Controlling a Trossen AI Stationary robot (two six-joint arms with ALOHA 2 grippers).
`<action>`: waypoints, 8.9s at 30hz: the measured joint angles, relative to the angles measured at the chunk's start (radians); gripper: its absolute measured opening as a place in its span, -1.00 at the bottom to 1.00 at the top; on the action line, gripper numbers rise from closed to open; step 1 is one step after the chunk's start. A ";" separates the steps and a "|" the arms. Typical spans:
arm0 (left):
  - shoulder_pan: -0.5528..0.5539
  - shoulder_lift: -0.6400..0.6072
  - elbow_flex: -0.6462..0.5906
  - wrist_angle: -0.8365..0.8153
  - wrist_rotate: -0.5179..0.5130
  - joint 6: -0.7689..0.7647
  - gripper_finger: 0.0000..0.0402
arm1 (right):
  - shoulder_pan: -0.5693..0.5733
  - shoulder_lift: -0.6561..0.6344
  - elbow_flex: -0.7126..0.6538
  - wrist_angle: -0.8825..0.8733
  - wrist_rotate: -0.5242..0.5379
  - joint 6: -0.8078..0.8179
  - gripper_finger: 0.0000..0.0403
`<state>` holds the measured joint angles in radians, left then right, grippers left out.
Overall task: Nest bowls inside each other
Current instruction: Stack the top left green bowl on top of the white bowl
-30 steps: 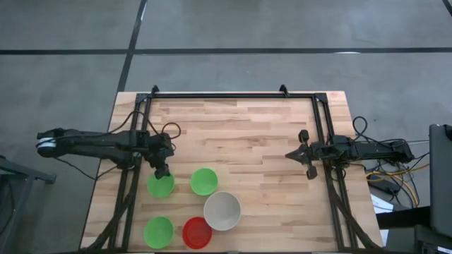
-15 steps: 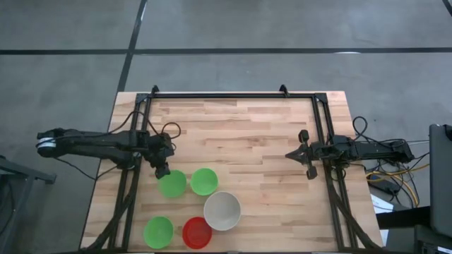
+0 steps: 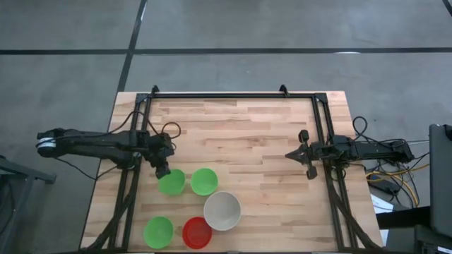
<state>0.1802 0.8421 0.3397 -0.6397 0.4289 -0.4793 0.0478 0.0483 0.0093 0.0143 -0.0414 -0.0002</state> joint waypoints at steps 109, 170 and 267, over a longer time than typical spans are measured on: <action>-0.061 0.185 0.959 -0.477 -0.316 0.254 -0.99 | 0.000 0.000 0.000 0.000 0.000 0.000 -0.96; -0.436 0.603 0.963 -0.149 -0.454 -0.165 -0.99 | 0.000 0.000 0.000 0.000 0.000 0.000 -0.96; -0.555 0.958 0.962 0.050 -0.447 -0.396 -0.73 | 0.000 0.000 0.000 0.000 0.000 0.000 -0.96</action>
<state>-0.3746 1.7998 1.3018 -0.5896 -0.0185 -0.8755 0.0476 0.0486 0.0094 0.0143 -0.0414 -0.0003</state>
